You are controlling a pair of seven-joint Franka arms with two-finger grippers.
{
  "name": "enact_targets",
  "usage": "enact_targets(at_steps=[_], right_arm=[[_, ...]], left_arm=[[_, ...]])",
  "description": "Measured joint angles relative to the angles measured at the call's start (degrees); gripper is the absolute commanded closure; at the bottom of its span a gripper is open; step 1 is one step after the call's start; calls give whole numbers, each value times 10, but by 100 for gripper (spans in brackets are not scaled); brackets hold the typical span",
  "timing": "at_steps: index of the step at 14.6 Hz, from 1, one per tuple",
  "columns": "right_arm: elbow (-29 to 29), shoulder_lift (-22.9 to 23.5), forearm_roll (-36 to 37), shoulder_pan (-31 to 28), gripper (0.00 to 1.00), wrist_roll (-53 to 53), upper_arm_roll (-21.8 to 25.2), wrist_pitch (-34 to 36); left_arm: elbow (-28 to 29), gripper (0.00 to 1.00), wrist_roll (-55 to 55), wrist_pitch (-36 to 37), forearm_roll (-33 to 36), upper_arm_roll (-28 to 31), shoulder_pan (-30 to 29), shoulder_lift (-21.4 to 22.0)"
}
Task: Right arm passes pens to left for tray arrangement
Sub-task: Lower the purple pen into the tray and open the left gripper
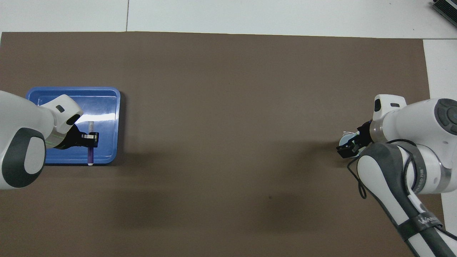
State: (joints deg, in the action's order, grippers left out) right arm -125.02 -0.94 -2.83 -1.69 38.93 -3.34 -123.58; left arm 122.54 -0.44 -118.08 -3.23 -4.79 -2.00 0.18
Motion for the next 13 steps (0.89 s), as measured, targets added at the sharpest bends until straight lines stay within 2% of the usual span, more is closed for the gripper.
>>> enact_targets(at_steps=[13], right_arm=[[3,0,0,-23,0,44,0,1]], left_arm=[[-28,100,-2,-135,31,0,-13,-136]])
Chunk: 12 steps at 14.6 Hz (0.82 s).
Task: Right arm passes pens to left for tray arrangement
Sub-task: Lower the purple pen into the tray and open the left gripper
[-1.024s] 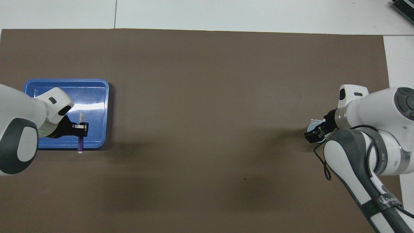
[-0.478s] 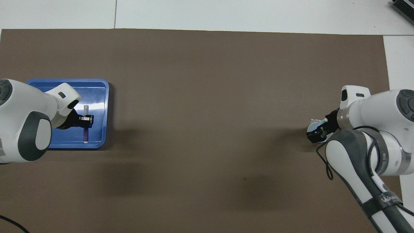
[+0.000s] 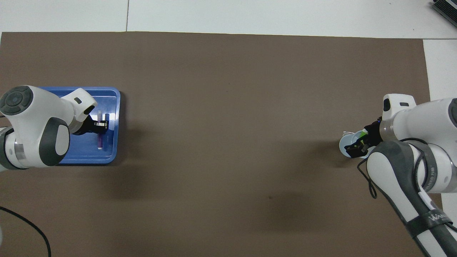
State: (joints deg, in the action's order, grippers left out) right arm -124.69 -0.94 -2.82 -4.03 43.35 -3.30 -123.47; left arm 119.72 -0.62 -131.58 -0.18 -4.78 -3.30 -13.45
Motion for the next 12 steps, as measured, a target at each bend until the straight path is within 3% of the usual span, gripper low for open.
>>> enact_targets(at_steps=[5,7,8,12], right_arm=[[3,0,0,-4,0,11,0,2],[3,0,0,-6,0,14,0,2],[3,0,0,-6,2,15,0,-1],[3,6,0,-11,13,15,0,-23]], left_arm=[[0,100,-10,-18,1,0,-2,-10],[0,59,-17,-19,1,0,-2,-10],[0,49,-17,-22,1,0,-2,-10],[1,35,-18,-32,1,0,-14,-14]])
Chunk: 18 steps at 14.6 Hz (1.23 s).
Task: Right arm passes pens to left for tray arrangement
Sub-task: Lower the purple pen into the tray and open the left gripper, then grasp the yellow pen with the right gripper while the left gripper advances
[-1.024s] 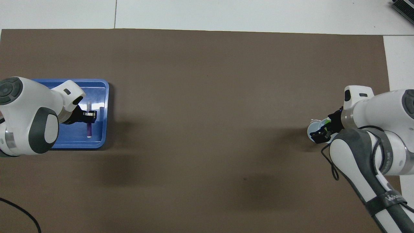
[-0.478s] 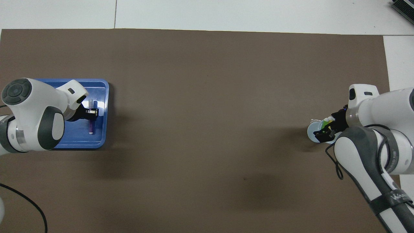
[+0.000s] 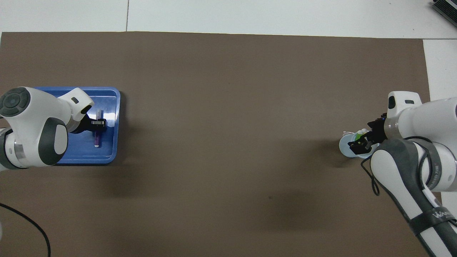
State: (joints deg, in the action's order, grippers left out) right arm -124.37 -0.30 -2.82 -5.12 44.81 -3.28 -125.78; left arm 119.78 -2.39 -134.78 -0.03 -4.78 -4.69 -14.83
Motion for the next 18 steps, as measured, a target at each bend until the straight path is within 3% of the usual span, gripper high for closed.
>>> enact_targets(at_steps=[2,5,11,15,16,18], right_arm=[[0,12,0,-2,15,0,0,-17],[0,31,0,-6,24,0,0,-31],[14,32,-2,-8,26,0,-1,-1],[32,32,-2,-15,26,0,0,28],[33,32,-2,-15,28,0,0,28],[32,33,-2,-15,43,0,0,28]], left_arm=[[0,29,0,-5,0,0,-2,-2],[0,0,1,-6,0,-1,-2,-4],[-4,0,3,1,0,-1,-3,-4],[-42,0,4,57,-4,-1,-3,-4],[-54,0,4,75,-6,-1,-3,-4],[-84,0,5,121,-9,-1,-3,-4]])
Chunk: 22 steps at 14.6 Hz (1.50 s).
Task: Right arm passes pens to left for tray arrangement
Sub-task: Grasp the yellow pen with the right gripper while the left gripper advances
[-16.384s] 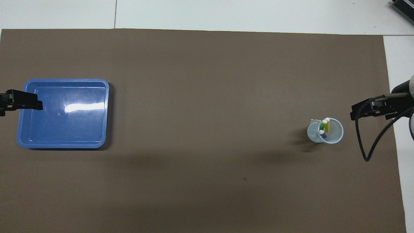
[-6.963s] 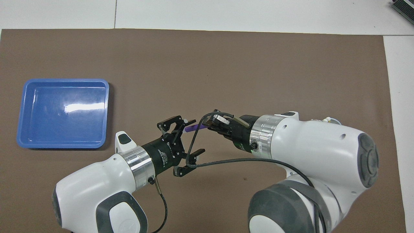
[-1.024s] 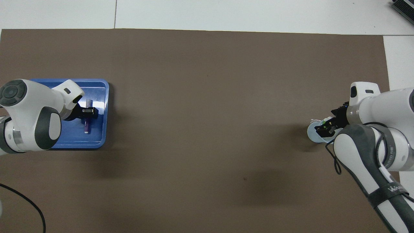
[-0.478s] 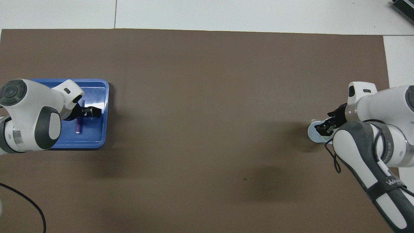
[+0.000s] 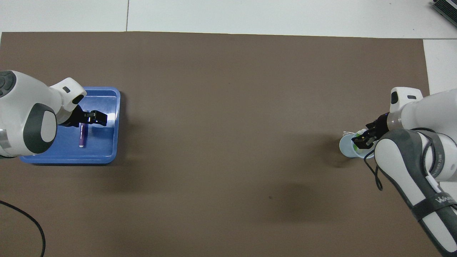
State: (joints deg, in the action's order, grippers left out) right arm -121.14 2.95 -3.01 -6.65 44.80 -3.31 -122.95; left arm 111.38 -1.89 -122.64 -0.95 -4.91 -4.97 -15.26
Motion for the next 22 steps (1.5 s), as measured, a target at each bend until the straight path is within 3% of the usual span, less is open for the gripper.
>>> enact_targets(at_steps=[3,6,12,13,14,15,16,18,20,22], right_arm=[[-2,1,0,0,60,0,0,-3],[-4,2,0,0,97,0,0,-13],[-2,0,0,-3,100,0,-1,-5],[-2,0,0,-3,83,0,-1,-3],[-1,0,0,-3,49,0,-1,-1],[-1,0,0,-3,49,0,0,-1],[-2,0,0,-4,52,0,0,2],[-2,1,0,-4,69,0,0,5],[0,1,0,-5,100,0,0,7],[7,-2,0,-5,100,0,0,27]], left_arm=[[-37,0,5,44,-34,-2,0,4],[-49,0,18,95,-54,-8,1,31],[-49,0,56,166,-115,-21,4,88],[-49,0,80,175,-126,-21,4,94],[-49,0,110,183,-142,-22,4,99],[-49,0,140,189,-164,-22,4,104],[-49,0,169,192,-187,-23,4,108],[-49,0,221,195,-219,-26,5,118],[-49,0,260,197,-243,-33,7,132],[-49,0,298,199,-269,-37,14,147]])
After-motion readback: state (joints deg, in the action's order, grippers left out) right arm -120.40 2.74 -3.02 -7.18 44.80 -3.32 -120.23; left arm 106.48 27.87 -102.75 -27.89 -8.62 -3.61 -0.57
